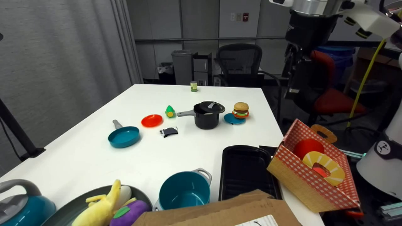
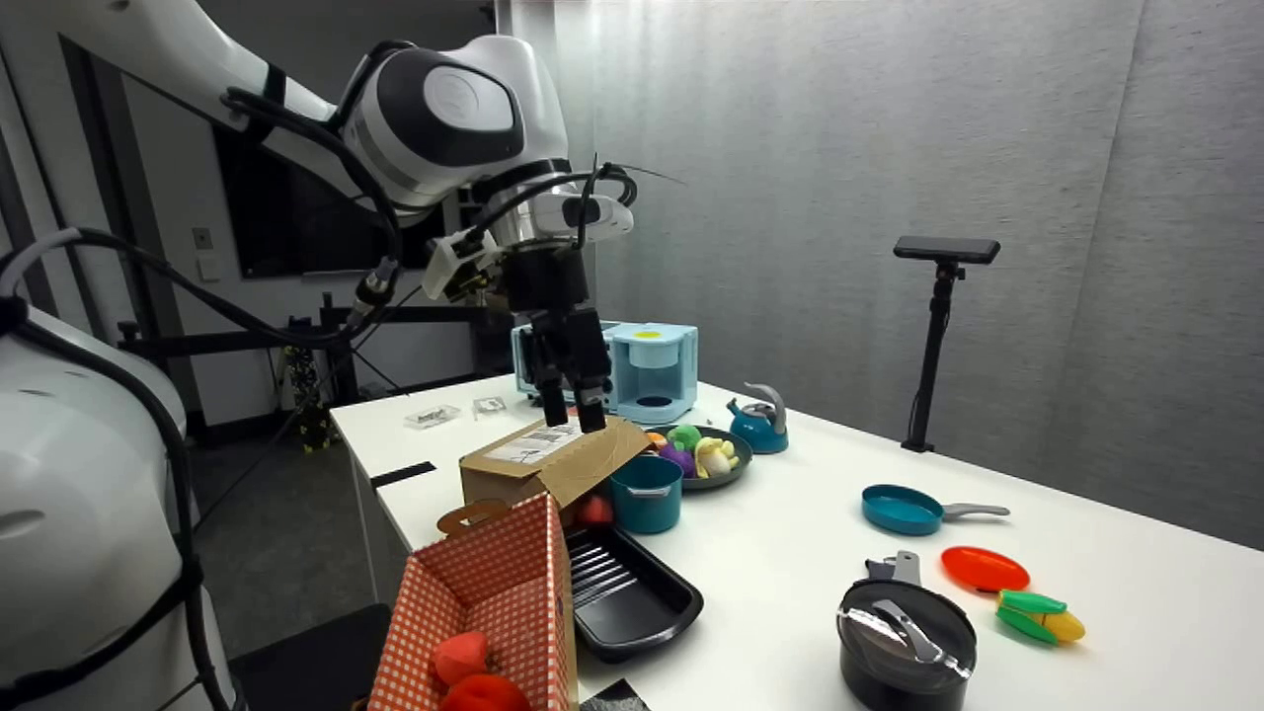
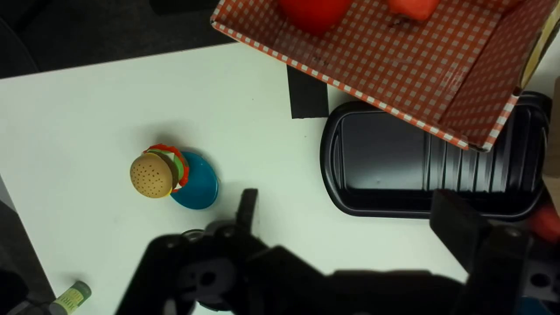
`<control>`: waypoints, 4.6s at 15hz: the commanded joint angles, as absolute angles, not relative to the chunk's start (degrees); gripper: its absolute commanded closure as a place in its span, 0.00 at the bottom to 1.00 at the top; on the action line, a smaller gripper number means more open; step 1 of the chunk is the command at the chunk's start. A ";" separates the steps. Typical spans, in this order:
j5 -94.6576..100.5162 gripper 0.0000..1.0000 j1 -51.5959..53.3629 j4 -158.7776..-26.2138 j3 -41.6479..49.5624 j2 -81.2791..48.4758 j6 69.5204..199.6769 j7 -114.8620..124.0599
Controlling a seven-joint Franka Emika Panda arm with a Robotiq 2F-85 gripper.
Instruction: Uncover the pot
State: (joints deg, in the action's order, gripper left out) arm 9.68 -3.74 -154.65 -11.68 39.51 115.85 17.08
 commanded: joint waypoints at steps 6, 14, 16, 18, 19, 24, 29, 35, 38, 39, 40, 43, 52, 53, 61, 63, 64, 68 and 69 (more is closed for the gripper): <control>10.27 0.00 -2.81 -154.53 -10.83 39.38 115.62 17.59; 10.27 0.00 -2.81 -154.53 -10.83 39.38 115.62 17.59; 10.27 0.00 -2.81 -154.53 -10.83 39.38 115.62 17.59; 10.01 0.00 -2.79 -154.57 -10.64 39.14 115.91 17.80; 10.05 0.00 -2.82 -154.59 -10.60 38.97 116.02 17.88; 11.10 0.00 -3.40 -154.38 -10.60 36.36 118.21 17.95; 13.43 0.00 -5.06 -153.09 -9.92 30.66 122.99 18.15; 18.56 0.00 -8.42 -147.98 -7.26 20.08 128.84 18.14; 18.76 0.00 -8.33 -143.78 -5.30 14.34 129.68 17.11; 18.54 0.00 -7.87 -142.77 -4.90 12.86 129.83 17.18; 18.49 0.00 -7.53 -141.46 -4.63 11.28 129.90 17.38; 18.75 0.00 -6.99 -137.53 -3.85 6.54 130.08 17.54; 20.79 0.00 -6.07 -126.51 0.45 -5.52 129.62 18.25; 20.65 0.00 -5.99 -125.73 1.03 -6.25 129.61 18.22; 20.57 0.00 -5.62 -121.75 5.10 -10.81 130.00 18.75; 20.12 0.00 -5.67 -120.82 5.87 -12.05 130.15 18.62; 19.91 0.00 -5.70 -120.24 6.24 -12.78 130.19 18.56; 18.51 0.00 -6.01 -116.91 7.13 -16.20 129.79 16.44; 18.07 0.00 -6.05 -116.01 7.19 -17.05 129.62 15.90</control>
